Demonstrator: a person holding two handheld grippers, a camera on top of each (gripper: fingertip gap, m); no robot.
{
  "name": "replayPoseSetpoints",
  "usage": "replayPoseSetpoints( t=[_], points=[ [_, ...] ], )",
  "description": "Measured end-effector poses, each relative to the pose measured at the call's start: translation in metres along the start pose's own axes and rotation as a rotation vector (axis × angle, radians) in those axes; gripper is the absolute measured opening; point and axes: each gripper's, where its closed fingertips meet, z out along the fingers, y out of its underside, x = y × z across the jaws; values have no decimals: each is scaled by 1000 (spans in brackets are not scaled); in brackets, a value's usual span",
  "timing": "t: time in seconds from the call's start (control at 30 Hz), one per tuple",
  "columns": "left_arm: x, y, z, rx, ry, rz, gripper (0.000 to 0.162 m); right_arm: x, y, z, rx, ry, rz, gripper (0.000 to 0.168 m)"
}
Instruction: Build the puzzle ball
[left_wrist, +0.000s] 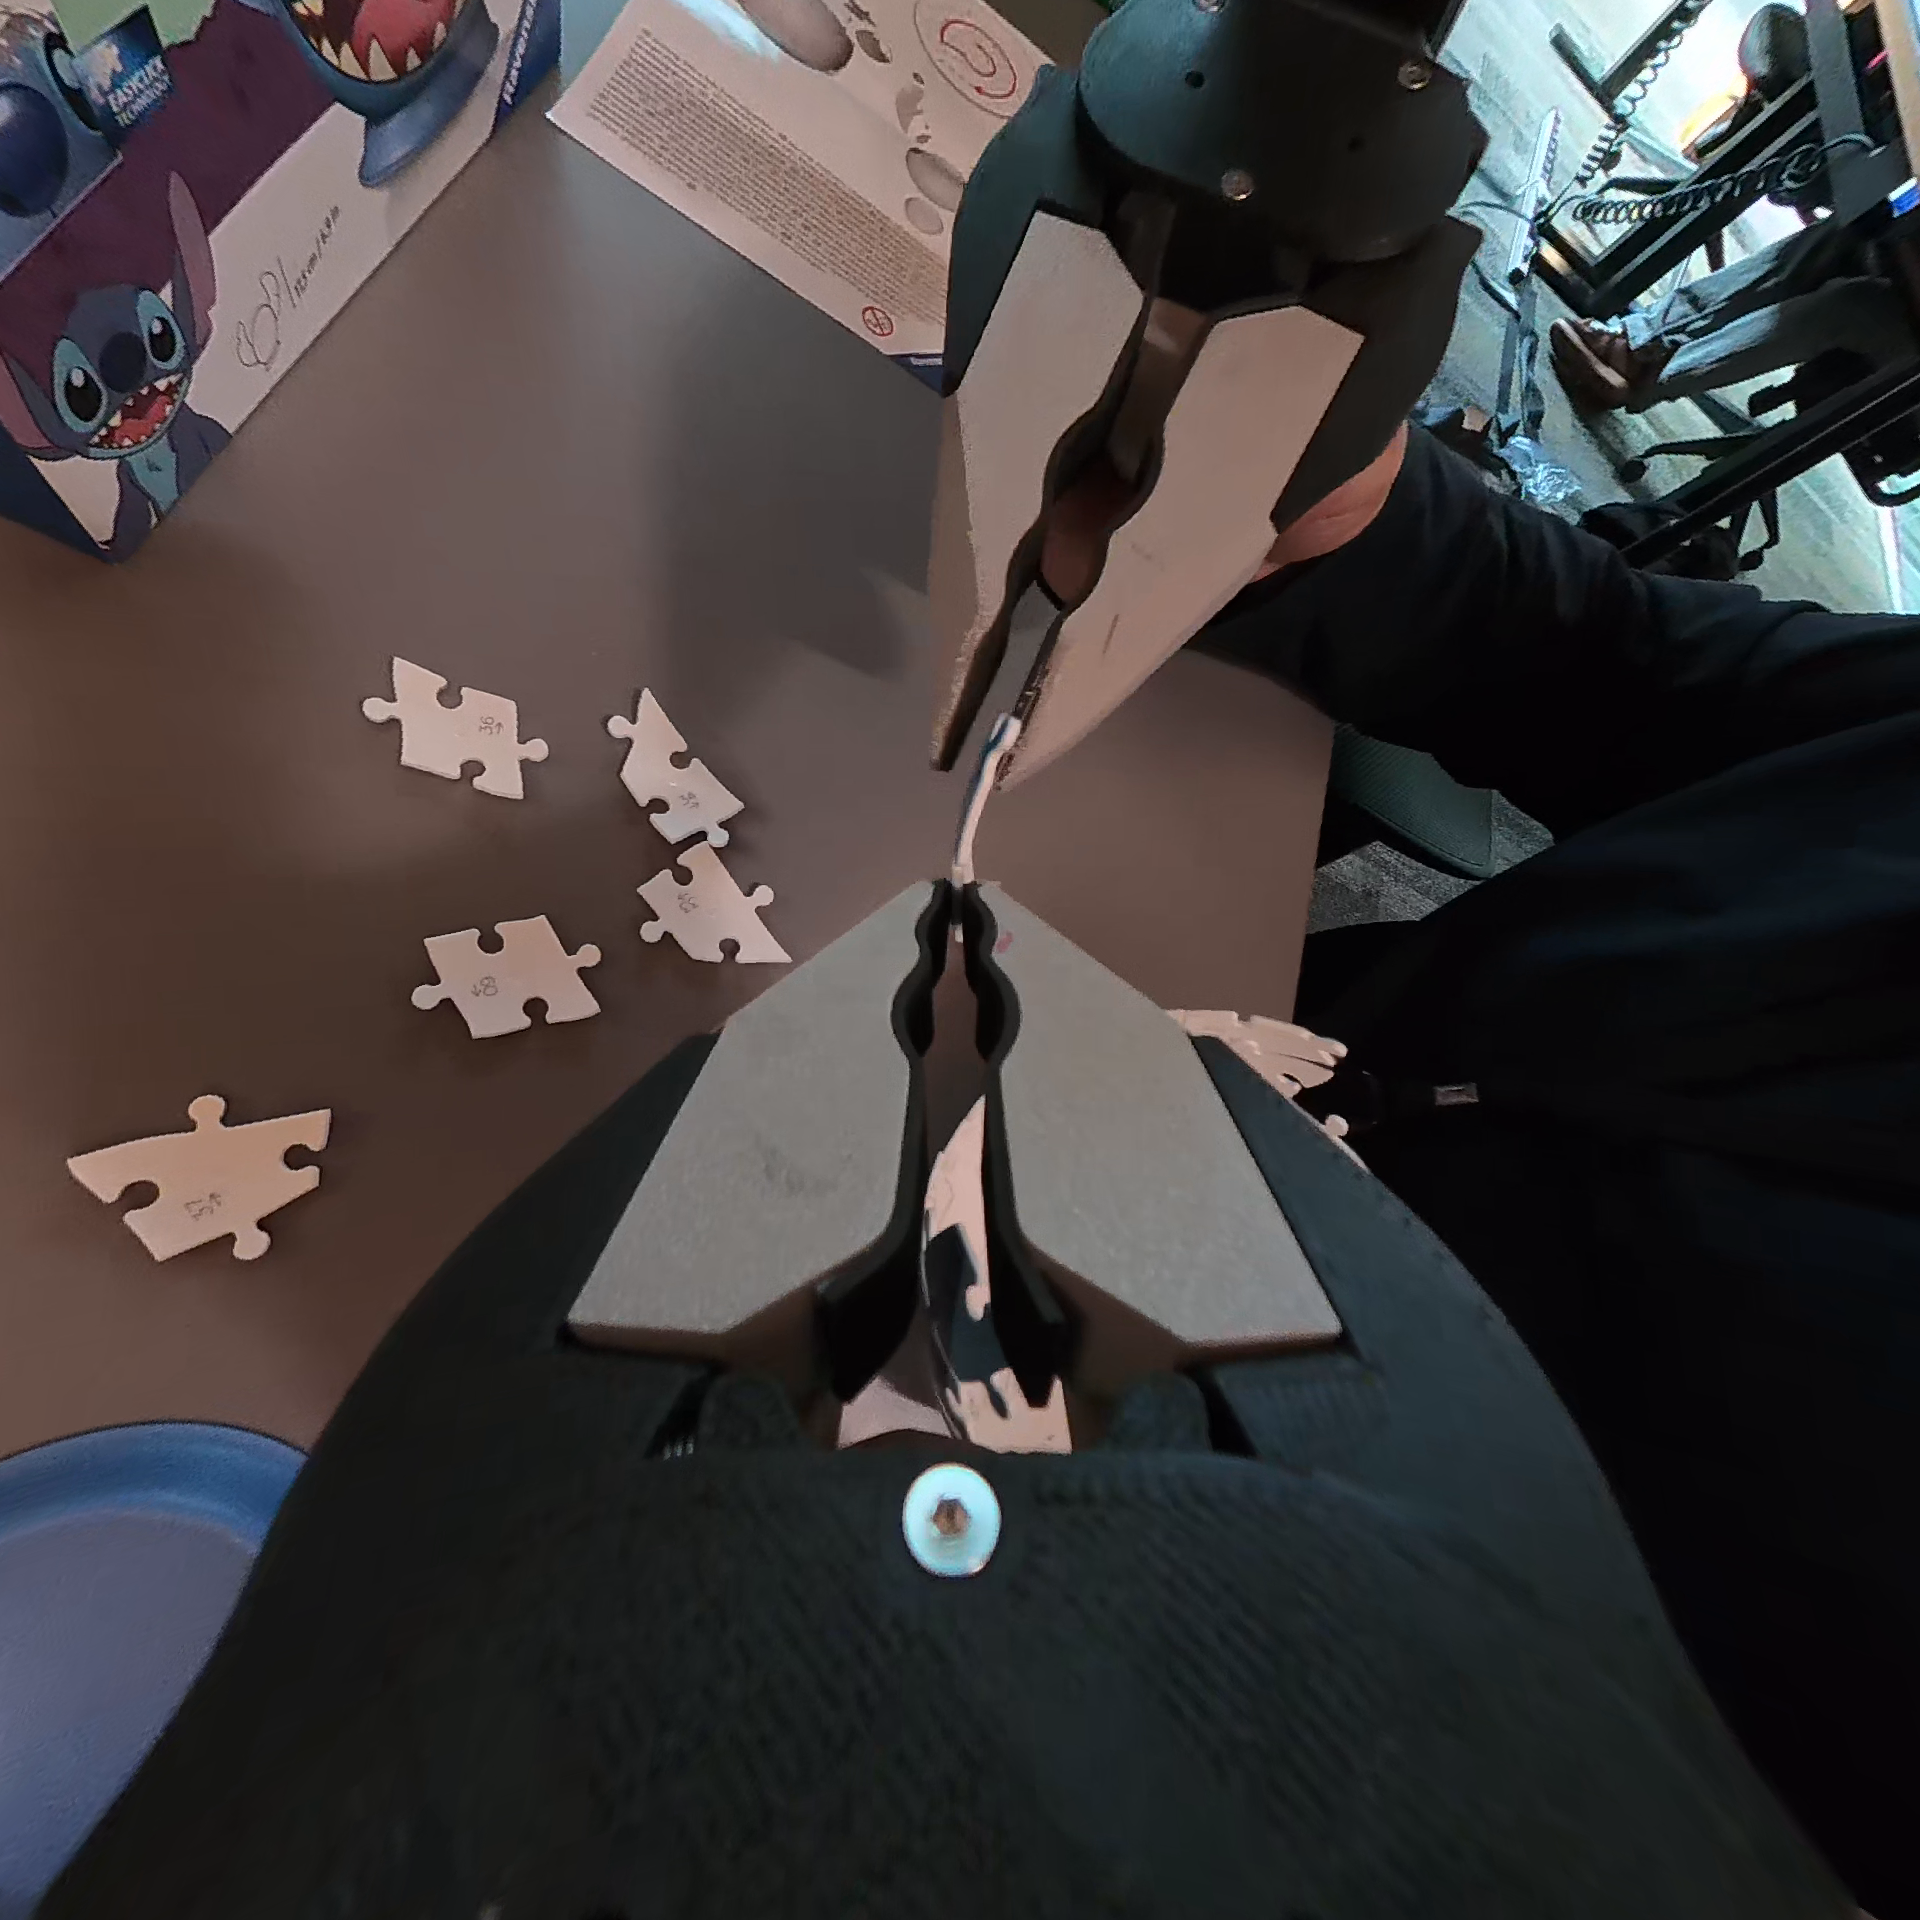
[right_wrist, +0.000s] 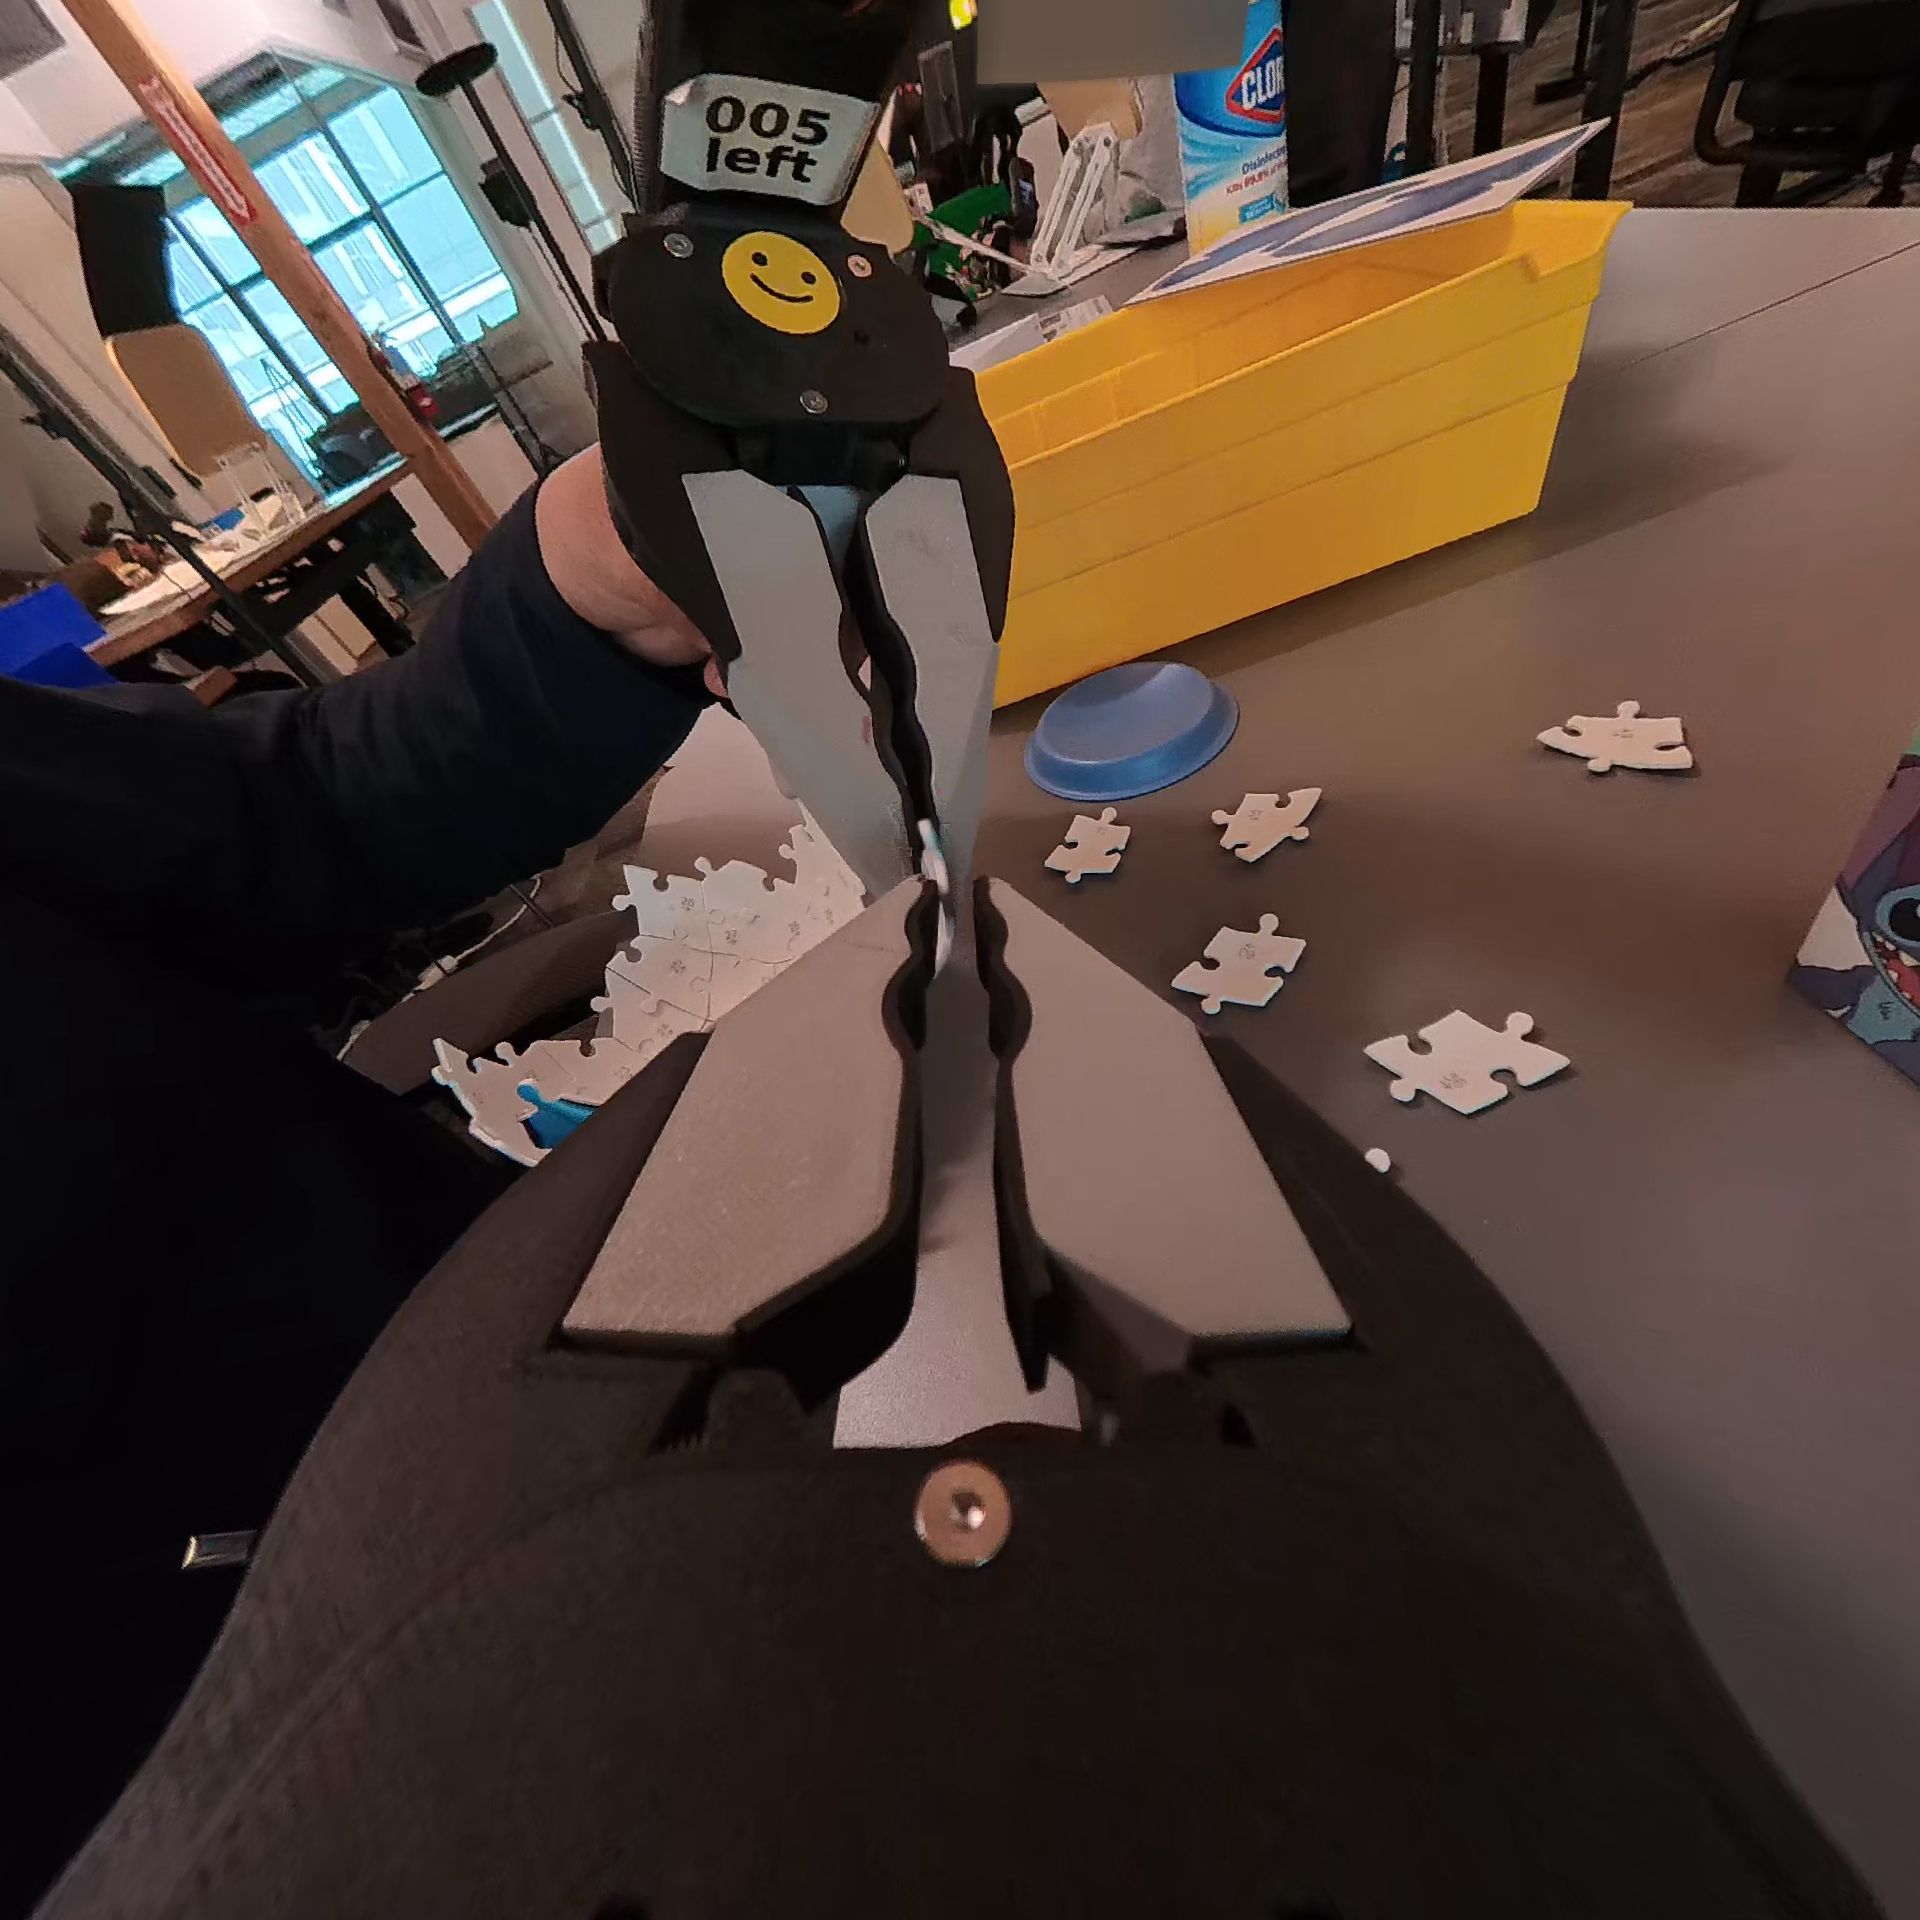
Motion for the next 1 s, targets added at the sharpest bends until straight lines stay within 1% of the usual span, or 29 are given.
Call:
replayPoseSetpoints(
  t=[0.07,0.2,0.33,0.47,0.53,0.63,0.7,0.8,0.9,1.0],
  points=[
    [0,1,0,-2,2,4,0,-2,0,1,-3,-7,-10,0],
    [2,1,-1,0,14,16,0,-5,-1,2,-8,9,-65,0],
    [3,-3,-9,40,0,24,0,-6,-5,1,19,9,-61,0],
    [1,-4,-34,84,-101,48,3,-5,-7,-1,31,14,-62,0],
    [3,-2,-49,102,-144,53,8,-7,-5,2,18,13,-72,0],
    [9,8,-66,92,-187,51,16,-11,3,9,-32,12,-106,0],
    [12,17,-71,70,-201,45,20,-14,9,16,-72,14,-132,0],
    [15,35,-66,15,-201,23,26,-21,16,24,-115,1,-158,0],
    [7,55,-53,-79,-249,20,30,-26,18,30,-132,-21,-162,0],
    [6,66,-42,-131,-278,29,31,-28,18,32,-135,-24,-170,0]
  ],
)
